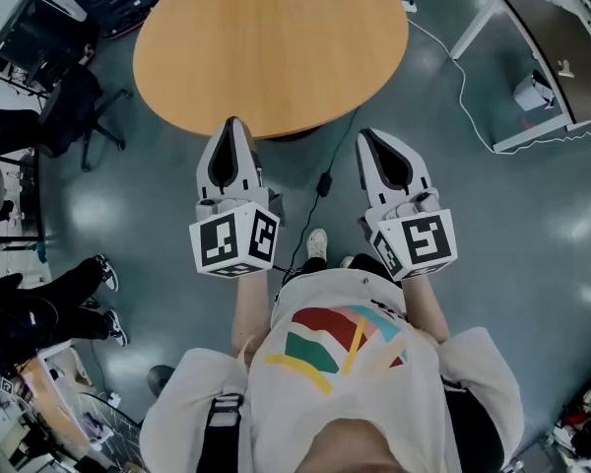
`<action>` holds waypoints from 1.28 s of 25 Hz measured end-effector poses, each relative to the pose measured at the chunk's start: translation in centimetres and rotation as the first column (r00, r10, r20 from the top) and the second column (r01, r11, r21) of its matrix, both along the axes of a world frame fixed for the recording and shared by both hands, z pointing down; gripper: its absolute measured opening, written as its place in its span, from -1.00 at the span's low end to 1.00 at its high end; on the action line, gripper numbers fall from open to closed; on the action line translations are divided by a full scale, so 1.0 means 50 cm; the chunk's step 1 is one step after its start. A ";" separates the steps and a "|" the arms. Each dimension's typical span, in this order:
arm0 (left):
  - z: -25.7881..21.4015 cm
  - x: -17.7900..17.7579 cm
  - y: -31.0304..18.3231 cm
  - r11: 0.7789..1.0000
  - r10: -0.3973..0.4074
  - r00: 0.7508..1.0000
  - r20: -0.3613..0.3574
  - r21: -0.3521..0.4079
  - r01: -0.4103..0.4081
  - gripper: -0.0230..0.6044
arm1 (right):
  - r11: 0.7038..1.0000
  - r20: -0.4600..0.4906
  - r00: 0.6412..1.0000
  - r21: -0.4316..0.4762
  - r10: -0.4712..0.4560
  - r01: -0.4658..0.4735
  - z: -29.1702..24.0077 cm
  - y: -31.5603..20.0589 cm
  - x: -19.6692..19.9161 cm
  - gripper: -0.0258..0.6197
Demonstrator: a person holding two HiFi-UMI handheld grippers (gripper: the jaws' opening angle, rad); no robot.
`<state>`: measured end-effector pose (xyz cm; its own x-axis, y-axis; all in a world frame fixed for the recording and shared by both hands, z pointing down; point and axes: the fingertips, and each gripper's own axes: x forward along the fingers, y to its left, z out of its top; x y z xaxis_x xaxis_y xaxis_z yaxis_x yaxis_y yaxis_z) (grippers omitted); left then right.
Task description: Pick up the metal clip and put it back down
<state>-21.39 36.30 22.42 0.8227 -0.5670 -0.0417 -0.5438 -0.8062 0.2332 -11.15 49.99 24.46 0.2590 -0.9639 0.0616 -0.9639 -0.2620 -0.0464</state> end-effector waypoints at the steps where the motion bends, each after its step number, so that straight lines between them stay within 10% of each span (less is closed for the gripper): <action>1: 0.010 0.012 -0.007 1.000 0.006 1.000 0.005 -0.004 -0.006 -0.79 | 1.000 0.001 1.000 0.003 0.008 -0.008 0.006 -0.001 0.009 -0.88; 16: 0.026 0.171 0.017 0.998 -0.027 0.999 0.020 0.048 0.026 -0.79 | 0.999 0.008 0.999 0.007 0.038 -0.038 0.041 0.068 0.197 -0.88; 32: -0.055 0.191 -0.011 0.979 -0.164 0.986 0.011 0.121 0.162 -0.79 | 0.992 0.053 0.994 0.085 -0.097 0.093 0.016 -0.018 0.280 -0.88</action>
